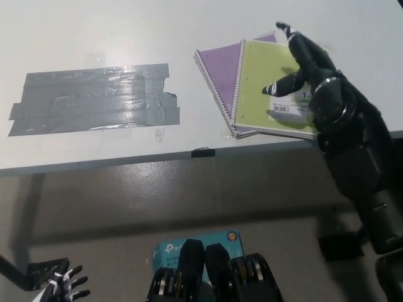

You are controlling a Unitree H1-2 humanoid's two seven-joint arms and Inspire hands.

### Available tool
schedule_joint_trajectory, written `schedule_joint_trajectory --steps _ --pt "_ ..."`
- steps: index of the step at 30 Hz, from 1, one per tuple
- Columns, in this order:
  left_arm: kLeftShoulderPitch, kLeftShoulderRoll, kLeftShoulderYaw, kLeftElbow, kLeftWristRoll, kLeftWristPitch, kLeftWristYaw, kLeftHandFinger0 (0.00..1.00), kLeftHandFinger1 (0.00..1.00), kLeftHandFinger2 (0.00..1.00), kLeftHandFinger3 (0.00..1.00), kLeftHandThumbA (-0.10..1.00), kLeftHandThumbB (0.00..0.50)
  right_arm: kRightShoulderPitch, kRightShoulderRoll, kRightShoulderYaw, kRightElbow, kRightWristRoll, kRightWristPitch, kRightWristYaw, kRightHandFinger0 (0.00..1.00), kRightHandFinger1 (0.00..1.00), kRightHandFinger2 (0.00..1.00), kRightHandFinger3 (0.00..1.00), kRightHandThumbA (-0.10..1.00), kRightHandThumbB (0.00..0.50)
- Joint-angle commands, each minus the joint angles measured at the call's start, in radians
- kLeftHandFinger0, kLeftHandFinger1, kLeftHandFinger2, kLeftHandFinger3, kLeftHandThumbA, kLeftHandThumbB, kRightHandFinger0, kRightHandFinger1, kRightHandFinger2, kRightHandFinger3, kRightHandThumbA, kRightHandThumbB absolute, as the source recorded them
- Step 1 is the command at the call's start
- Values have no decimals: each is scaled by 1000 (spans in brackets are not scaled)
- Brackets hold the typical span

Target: The robot uses its right hand to align two notebooks stacked together until they are fully overlapped

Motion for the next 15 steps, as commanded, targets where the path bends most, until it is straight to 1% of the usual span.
schedule_joint_trajectory --steps 1,2,3,5,7,8,9,10,11,12,14,15 --pt "14 11 -5 -26 44 4 4 903 923 1000 1000 1000 439 -53 20 -12 43 15 8 -103 1000 1000 1000 1000 1000 210" --pt "16 10 -7 -26 47 3 3 901 921 1000 1000 1000 425 -49 24 -12 52 18 8 -108 1000 1000 1000 1000 1000 212" --pt "17 12 -10 -28 51 6 0 896 921 1000 1000 1000 440 -44 27 -12 63 22 4 -118 1000 1000 1000 1000 1000 204" --pt "15 18 -20 -26 62 5 -6 896 925 1000 1000 1000 450 -38 32 -4 79 15 0 -139 1000 1000 1000 1000 1000 201" --pt "13 22 -34 -24 72 -2 -17 884 922 1000 1000 1000 454 -28 33 4 84 10 2 -149 1000 1000 1000 1000 1000 204" --pt "12 25 -38 -18 72 -7 -25 885 922 1000 1000 1000 445 -28 41 5 98 10 -1 -162 1000 1000 1000 1000 1000 205" --pt "10 25 -43 -16 75 -11 -28 879 912 1000 1000 1000 456 -26 46 7 108 10 -2 -173 1000 1000 1000 1000 1000 215" --pt "10 25 -46 -20 77 -12 -29 855 895 1000 1000 1000 452 -28 52 7 120 9 -2 -186 1000 1000 1000 1000 1000 216" --pt "10 21 -46 -28 75 -3 -28 833 887 1000 1000 1000 449 -29 63 7 133 13 -1 -194 1000 1000 1000 1000 1000 204" --pt "8 20 -49 -29 75 0 -28 827 886 1000 1000 1000 435 -28 66 9 137 15 -4 -197 1000 1000 1000 1000 1000 204" --pt "11 17 -50 -32 72 0 -30 849 904 1000 1000 1000 441 -24 72 12 136 16 -5 -202 1000 1000 1000 1000 1000 195" --pt "14 17 -49 -34 72 4 -30 856 896 1000 1000 1000 456 -19 82 29 140 2 4 -206 1000 1000 1000 1000 1000 193"
